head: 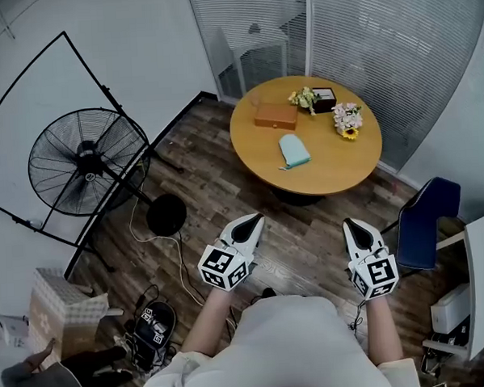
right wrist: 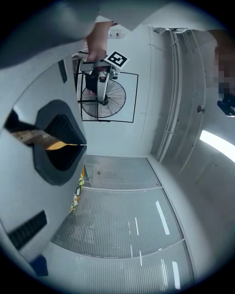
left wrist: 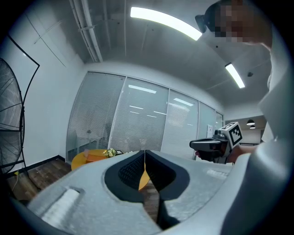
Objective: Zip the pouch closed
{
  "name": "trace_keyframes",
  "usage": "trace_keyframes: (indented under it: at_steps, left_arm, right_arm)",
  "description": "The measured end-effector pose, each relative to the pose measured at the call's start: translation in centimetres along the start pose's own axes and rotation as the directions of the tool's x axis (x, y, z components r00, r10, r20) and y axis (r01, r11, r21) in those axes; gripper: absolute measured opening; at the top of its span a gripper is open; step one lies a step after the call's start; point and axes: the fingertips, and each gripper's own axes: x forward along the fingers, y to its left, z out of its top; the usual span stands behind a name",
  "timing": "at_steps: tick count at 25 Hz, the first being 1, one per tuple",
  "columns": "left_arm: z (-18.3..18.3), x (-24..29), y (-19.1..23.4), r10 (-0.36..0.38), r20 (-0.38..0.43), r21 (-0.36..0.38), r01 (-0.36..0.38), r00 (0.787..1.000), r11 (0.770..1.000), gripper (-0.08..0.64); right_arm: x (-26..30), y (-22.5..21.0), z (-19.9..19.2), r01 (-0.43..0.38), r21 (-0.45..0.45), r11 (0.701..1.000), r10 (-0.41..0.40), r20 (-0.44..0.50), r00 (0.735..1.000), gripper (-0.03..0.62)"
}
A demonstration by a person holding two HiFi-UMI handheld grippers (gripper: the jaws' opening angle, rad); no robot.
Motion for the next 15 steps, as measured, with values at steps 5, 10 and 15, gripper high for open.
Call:
trace_keyframes:
  at_steps: [5,10,15]
  left_arm:
    - [-0.3,-0.1,0.7,-0.008,-0.011,-0.015,0.008,1.0,1.0,0.021]
    - [-0.9,-0.6,1.2,-0.025,-0.025,-0.026,0.025,0.999,0.999,0.021]
    - [-1.1,-1.1,2.2,-0.035,-0.034,-0.042,0.034,0.999,0.999,0.023]
  right_arm:
    - [0.5,0.5,0.1,0.008,0.002,1.0,-0.008,-0.006,1.0,0.011]
    - [0.6,1.0,-0.1,0.034,0.018,0.999,-0.034,-0.005,0.999,0.011]
    - [1.2,2.0,-0.4,0.037,0.026,0.999,-0.037,-0.02,0.999,0.015]
